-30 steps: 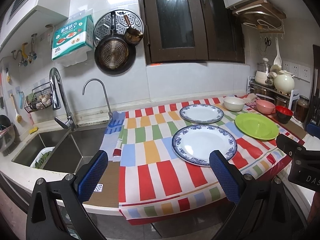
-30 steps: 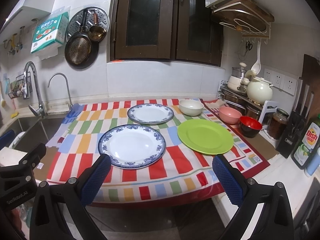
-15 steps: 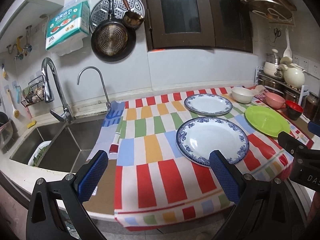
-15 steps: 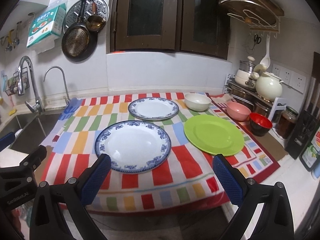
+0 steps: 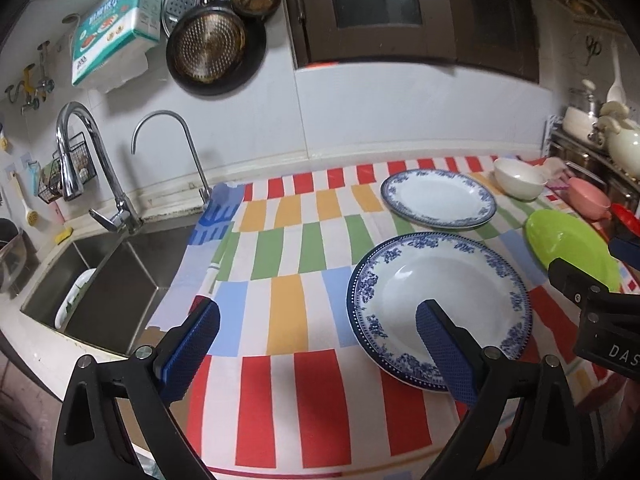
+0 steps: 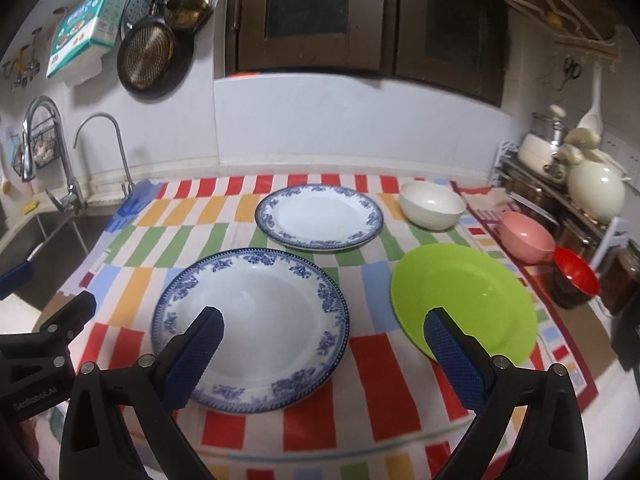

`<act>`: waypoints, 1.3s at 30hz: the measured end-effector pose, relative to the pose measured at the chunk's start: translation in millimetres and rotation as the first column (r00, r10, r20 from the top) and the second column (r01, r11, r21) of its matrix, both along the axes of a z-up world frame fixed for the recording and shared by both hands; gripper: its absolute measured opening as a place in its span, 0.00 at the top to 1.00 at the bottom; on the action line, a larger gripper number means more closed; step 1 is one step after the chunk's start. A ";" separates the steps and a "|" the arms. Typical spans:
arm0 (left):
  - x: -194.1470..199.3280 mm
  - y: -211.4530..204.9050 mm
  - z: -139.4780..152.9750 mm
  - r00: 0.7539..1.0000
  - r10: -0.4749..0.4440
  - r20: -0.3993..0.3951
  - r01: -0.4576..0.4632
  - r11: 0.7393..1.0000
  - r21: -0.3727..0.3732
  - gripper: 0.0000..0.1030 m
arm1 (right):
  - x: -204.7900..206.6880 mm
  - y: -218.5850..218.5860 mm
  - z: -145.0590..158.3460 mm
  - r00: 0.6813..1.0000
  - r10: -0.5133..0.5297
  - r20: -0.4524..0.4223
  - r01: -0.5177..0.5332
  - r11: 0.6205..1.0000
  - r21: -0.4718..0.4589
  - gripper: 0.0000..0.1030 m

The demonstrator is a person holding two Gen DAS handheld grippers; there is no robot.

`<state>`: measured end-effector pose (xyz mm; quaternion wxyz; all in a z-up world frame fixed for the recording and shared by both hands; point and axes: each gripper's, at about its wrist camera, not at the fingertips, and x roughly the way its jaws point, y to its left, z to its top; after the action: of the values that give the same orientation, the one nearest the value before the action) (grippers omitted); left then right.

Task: Organize plates and bowls
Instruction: 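Move both grippers to the large blue-and-white plate and grip its rim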

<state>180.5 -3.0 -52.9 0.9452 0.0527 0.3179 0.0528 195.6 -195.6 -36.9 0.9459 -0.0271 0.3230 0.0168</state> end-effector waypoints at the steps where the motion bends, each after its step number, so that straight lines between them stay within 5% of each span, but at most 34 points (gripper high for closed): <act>1: 4.6 -1.0 -2.8 1.000 0.004 -0.014 -0.004 1.000 0.002 0.04 | 6.4 -1.0 -4.5 1.000 0.009 -0.013 -0.009 1.000 0.002 0.04; 16: 78.8 -7.9 -60.2 0.975 -0.065 -0.213 0.062 0.998 -0.019 0.18 | 72.3 -7.9 -64.0 0.982 -0.017 -0.188 0.016 1.000 -0.005 0.22; 26: 102.7 -10.8 -83.1 0.959 -0.086 -0.272 0.071 0.995 -0.063 0.25 | 95.4 -12.8 -89.2 0.968 -0.035 -0.247 0.039 0.999 0.011 0.34; 39: 111.2 -12.0 -90.9 0.947 -0.099 -0.305 0.070 0.992 -0.107 0.54 | 103.3 -13.0 -100.3 0.959 -0.008 -0.282 0.019 0.999 0.033 0.47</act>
<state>291.6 -15.0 -143.8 0.8865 0.0292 0.4617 -0.0118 298.9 -208.6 -137.2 0.8907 -0.0053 0.4541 0.0198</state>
